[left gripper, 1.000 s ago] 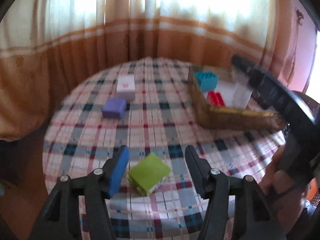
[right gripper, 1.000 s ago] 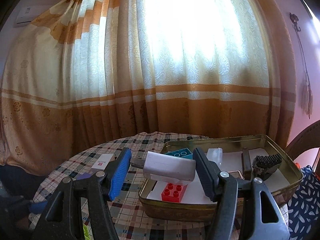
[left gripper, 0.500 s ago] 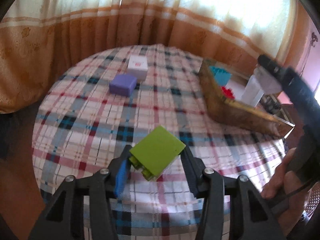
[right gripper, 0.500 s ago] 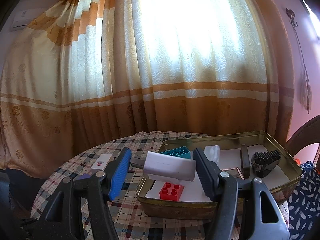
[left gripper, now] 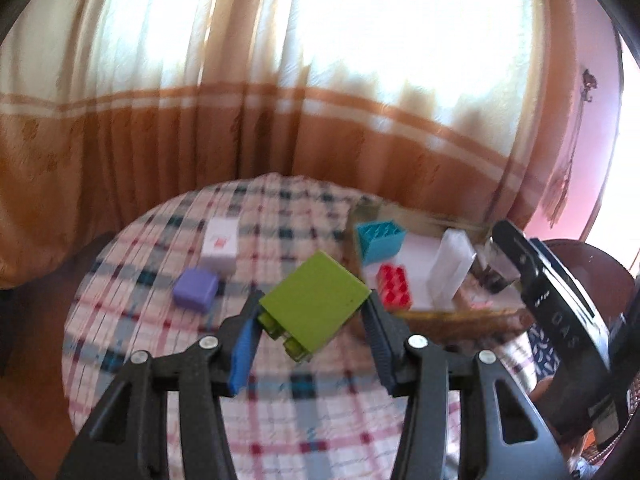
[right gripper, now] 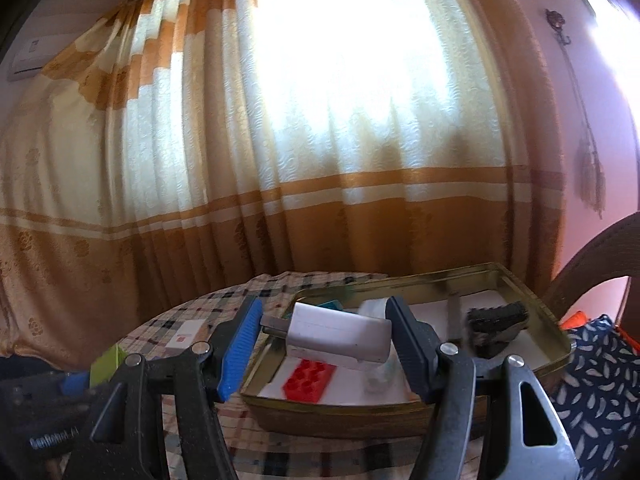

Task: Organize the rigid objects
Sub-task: 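Set the green brick onto the red brick with the left tool while the right tool releases the charger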

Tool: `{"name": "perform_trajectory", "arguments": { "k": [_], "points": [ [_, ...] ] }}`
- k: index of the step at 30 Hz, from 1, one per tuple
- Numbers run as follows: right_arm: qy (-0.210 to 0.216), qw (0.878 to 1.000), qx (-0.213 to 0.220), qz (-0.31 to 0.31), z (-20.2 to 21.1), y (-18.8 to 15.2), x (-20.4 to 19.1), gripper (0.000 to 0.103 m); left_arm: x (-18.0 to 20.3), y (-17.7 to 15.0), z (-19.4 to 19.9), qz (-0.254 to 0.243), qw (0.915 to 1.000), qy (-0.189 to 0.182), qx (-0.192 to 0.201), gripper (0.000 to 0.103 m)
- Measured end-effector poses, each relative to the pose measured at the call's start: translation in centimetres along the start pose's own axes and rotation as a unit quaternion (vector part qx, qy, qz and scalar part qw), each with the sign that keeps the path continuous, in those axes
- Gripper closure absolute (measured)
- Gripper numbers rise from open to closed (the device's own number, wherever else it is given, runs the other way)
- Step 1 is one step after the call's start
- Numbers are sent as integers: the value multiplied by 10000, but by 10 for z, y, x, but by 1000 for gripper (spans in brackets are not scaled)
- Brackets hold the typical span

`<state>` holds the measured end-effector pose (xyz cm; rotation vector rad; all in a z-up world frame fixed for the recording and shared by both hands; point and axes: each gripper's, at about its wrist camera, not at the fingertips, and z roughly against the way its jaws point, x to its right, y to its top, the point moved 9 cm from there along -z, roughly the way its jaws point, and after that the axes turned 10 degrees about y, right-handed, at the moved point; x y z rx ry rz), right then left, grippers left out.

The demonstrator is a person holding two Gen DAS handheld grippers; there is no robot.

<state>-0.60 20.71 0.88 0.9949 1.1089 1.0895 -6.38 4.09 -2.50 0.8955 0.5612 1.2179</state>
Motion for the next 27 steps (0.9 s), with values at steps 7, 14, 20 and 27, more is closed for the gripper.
{"name": "perform_trajectory", "arguments": {
  "k": [7, 14, 20, 27],
  "points": [
    [-307, 9991, 295, -10, 9, 28, 33, 37, 40, 29, -2, -238, 9990, -207, 311, 54],
    [-704, 9963, 440, -201, 3, 59, 77, 37, 74, 43, -25, -466, 9980, -258, 328, 54],
    [-823, 9948, 57, -594, -34, 60, 111, 37, 104, 39, -54, -744, 9968, -231, 154, 54],
    [-868, 9913, -435, -887, -66, 45, 129, 37, 122, 26, -83, -948, 9953, -80, -151, 54]
  ]
}}
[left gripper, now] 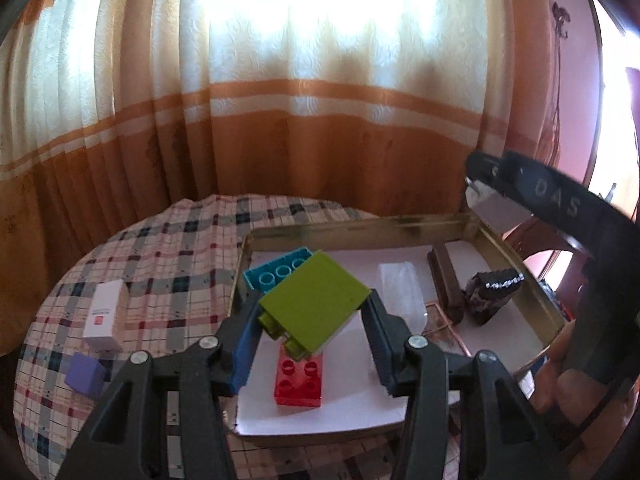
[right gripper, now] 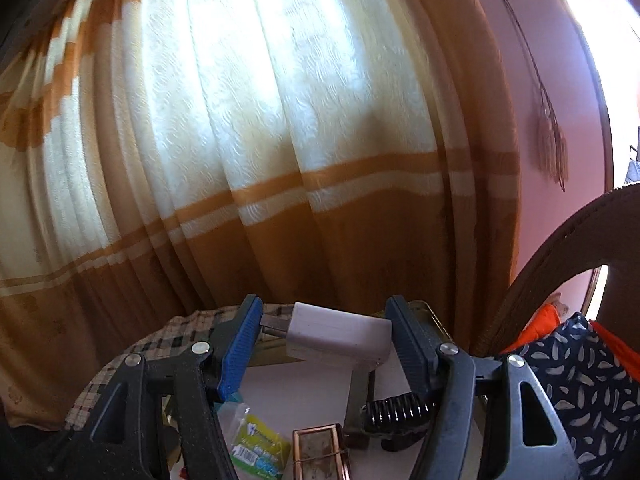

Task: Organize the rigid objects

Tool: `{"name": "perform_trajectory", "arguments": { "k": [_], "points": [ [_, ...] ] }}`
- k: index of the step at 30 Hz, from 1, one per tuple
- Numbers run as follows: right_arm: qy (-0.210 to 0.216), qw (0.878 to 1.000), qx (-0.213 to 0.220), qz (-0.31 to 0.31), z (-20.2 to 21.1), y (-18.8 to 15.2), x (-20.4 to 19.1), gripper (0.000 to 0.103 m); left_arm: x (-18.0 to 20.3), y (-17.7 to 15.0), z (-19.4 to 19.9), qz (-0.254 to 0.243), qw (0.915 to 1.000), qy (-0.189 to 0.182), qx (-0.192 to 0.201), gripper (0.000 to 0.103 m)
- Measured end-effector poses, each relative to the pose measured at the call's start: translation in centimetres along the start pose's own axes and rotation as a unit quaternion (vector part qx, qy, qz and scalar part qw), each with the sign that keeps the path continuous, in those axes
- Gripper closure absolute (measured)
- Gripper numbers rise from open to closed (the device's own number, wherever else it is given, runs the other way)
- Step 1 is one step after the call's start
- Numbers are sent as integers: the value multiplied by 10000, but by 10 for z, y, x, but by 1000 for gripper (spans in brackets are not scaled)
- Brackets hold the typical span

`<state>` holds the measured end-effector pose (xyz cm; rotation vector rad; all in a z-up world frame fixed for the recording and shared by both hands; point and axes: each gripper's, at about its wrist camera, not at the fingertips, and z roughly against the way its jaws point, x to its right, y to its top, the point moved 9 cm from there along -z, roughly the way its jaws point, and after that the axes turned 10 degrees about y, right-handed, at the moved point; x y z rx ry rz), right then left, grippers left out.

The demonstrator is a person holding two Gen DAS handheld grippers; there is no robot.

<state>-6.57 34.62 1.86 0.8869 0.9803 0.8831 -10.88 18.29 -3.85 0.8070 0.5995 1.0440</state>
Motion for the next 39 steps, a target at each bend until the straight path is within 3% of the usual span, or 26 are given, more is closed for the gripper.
{"name": "perform_trajectory", "arguments": {
  "k": [7, 11, 13, 14, 15, 23, 31, 39],
  "points": [
    [14, 9986, -521, -40, -30, -10, -1, 37, 2, -13, -25, -37, 9991, 224, -361, 54],
    [209, 9964, -794, -197, -44, -20, -2, 35, 3, -15, -32, -186, 9981, 459, -379, 50],
    [243, 9964, -779, -228, -44, -21, -1, 22, 2, -15, -31, -268, 9967, 665, -383, 13],
    [259, 9967, -723, -256, -41, -21, -1, 13, 1, -14, -30, -277, 9961, 761, -355, 3],
    [280, 9971, -658, -277, -39, -19, -1, 12, 0, -12, -25, -263, 9960, 822, -239, 0],
    [233, 9993, 9, -306, 0, -7, -9, 12, -12, -4, 3, -446, 9921, 1133, 306, 0],
    [-37, 9946, 1035, 79, 57, -22, -44, 4, -74, -8, 22, 93, 9874, 1490, 527, 0],
    [-62, 9924, 1082, 581, 63, -45, -84, 3, -132, -17, 28, 431, 9757, 2044, 665, 0]
  ]
}}
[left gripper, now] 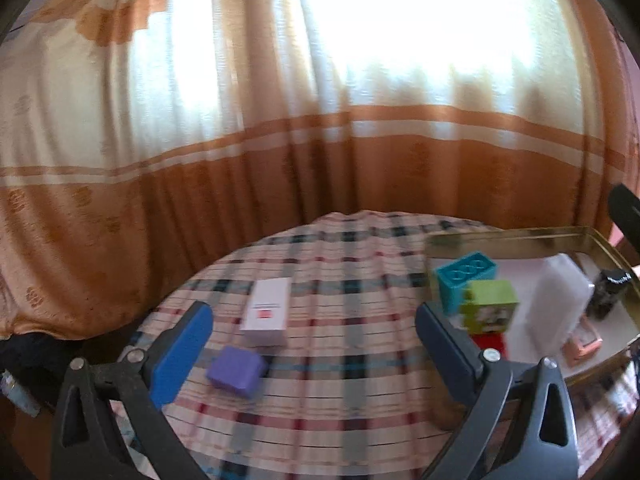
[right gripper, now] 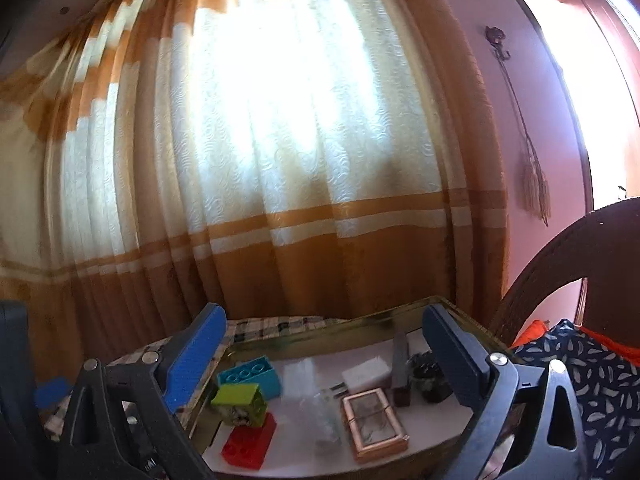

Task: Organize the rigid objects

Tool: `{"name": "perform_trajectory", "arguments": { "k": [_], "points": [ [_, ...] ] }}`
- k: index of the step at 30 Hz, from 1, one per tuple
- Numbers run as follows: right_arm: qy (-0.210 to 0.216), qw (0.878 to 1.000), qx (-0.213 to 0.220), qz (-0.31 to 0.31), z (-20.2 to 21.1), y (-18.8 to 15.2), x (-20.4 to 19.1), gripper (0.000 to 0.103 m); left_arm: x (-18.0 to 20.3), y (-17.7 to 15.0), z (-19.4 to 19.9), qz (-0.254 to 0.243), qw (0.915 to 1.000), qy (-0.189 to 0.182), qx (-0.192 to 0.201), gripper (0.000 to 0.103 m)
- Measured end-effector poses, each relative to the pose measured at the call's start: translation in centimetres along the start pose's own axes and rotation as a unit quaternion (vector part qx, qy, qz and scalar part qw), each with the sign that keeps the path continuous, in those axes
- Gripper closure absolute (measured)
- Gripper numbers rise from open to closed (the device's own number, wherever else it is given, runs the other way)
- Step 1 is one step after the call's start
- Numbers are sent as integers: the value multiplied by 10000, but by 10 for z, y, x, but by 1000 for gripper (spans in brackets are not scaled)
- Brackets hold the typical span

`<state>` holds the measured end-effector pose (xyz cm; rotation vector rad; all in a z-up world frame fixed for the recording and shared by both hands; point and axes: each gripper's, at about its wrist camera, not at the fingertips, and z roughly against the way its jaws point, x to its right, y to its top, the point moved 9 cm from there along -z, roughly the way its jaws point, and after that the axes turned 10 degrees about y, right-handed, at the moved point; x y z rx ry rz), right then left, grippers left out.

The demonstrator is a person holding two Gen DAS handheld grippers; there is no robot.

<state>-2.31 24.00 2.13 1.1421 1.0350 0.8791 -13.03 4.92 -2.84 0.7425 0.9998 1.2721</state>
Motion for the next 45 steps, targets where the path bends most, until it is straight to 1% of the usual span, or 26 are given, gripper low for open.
{"name": "perform_trajectory", "arguments": {
  "k": [1, 3, 6, 9, 10, 12, 16, 21, 28, 35, 38, 41, 45],
  "points": [
    [64, 10000, 15, 21, 1, -4, -4, 3, -5, -1, -1, 32, 10000, 62, 1, 0],
    [123, 9998, -107, 118, 1, -9, -12, 3, -15, -4, -3, 103, 9998, 153, 17, 0],
    [226, 9994, -217, 147, 1, -14, -20, 3, -24, -9, -4, 209, 9995, 219, -16, 0],
    [551, 9972, -507, -53, 1, -26, -29, 3, -34, -10, -4, 428, 9988, 249, -23, 0],
    [590, 9966, -575, -33, 1, -28, -32, 3, -36, -10, -5, 469, 9984, 307, -44, 0],
    [588, 9968, -530, 98, 3, -27, -36, 3, -39, -12, -6, 475, 9979, 424, -105, 0],
    [632, 9963, -507, 277, 4, -28, -44, 3, -40, -15, -8, 479, 9976, 460, -170, 1],
    [656, 9962, -513, 252, 4, -29, -44, 3, -43, -15, 0, 529, 9978, 392, -95, 0],
    [692, 9959, -572, 108, 3, -30, -40, 3, -49, -16, 1, 611, 9975, 344, -134, 1],
    [759, 9956, -502, 214, 8, -30, -47, 3, -54, -17, 3, 727, 9969, 266, -127, 0],
    [810, 9952, -490, 259, 9, -29, -51, 3, -57, -19, 1, 812, 9963, 233, -183, 0],
    [869, 9948, -505, 176, 9, -31, -55, 3, -63, -21, -2, 915, 9952, 242, -260, 1],
    [876, 9945, -564, 107, 8, -34, -62, 3, -72, -26, -9, 1021, 9934, 296, -435, 0]
  ]
}}
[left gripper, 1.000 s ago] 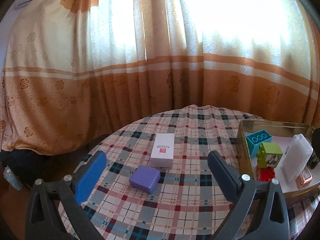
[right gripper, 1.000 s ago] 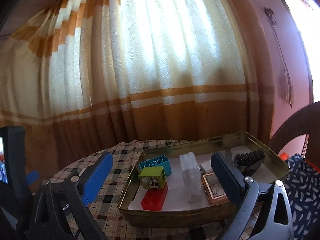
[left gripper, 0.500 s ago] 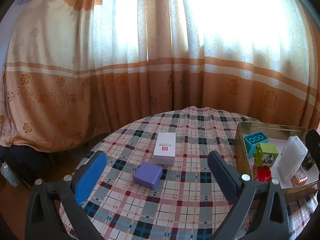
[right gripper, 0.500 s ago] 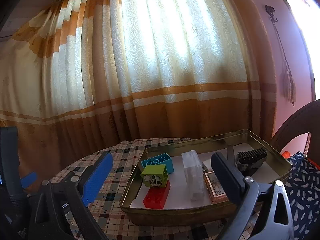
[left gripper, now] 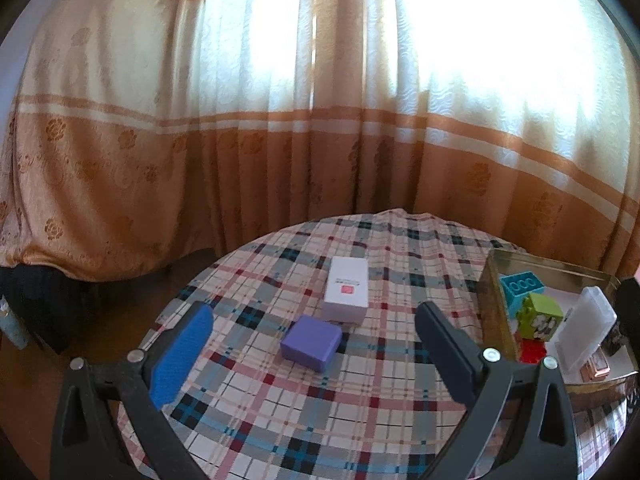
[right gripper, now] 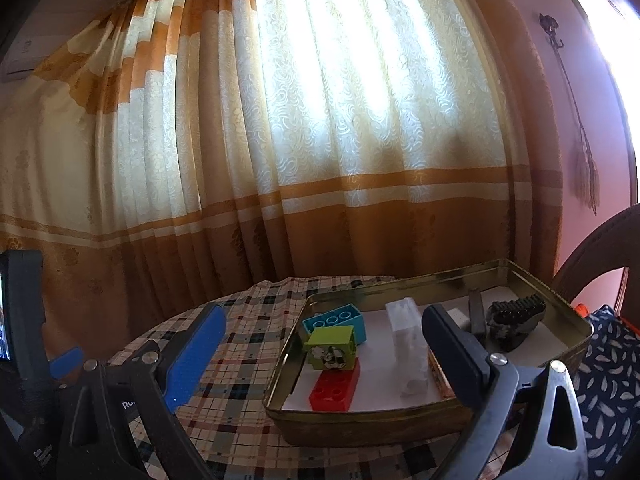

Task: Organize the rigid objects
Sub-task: 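Grasp the purple cube with the left tool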

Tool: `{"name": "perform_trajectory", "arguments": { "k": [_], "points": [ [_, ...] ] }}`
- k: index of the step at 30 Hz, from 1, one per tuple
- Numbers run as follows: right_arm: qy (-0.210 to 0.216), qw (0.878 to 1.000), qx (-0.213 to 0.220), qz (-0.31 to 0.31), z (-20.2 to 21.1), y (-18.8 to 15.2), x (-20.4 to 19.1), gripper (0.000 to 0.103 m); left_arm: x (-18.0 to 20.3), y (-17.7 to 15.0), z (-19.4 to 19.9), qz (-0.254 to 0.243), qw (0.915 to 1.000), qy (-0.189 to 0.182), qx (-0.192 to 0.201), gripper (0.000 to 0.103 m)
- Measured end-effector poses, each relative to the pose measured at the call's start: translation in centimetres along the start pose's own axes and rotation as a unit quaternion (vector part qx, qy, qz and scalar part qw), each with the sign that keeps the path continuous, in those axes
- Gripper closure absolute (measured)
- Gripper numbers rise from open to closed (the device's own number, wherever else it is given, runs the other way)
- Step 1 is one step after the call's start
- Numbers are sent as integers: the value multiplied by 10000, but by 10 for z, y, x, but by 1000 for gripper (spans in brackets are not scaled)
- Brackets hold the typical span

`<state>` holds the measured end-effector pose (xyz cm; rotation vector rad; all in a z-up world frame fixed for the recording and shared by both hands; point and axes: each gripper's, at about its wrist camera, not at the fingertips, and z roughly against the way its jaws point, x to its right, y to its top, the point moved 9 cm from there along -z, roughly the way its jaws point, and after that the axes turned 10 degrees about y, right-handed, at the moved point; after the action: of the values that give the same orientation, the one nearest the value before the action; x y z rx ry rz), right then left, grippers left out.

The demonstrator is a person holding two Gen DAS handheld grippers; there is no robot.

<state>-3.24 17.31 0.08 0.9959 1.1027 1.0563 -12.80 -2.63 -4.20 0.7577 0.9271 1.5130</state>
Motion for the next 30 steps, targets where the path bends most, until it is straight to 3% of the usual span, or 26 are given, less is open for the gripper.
{"name": "perform_trajectory", "arguments": {
  "k": [4, 10, 15, 18, 25, 30],
  "points": [
    [130, 9998, 13, -160, -3, -1, -10, 3, -10, -3, -7, 92, 9998, 70, -142, 1],
    [299, 9995, 49, -77, -11, -1, -31, 3, -20, 0, -8, -126, 9994, 336, 17, 1],
    [369, 9992, 133, 88, -12, 0, -46, 3, -37, -5, -22, 179, 9990, 233, -330, 1],
    [343, 9987, 191, 313, -10, 1, -54, 3, -50, -4, -27, 186, 9985, 393, -334, 1],
    [430, 9968, 121, 663, -8, -4, -71, 3, -71, -23, -53, 582, 9918, 195, -1123, 1],
    [435, 9972, 53, 598, -9, -6, -70, 3, -64, -24, -51, 473, 9925, 77, -1122, 1]
  ]
}}
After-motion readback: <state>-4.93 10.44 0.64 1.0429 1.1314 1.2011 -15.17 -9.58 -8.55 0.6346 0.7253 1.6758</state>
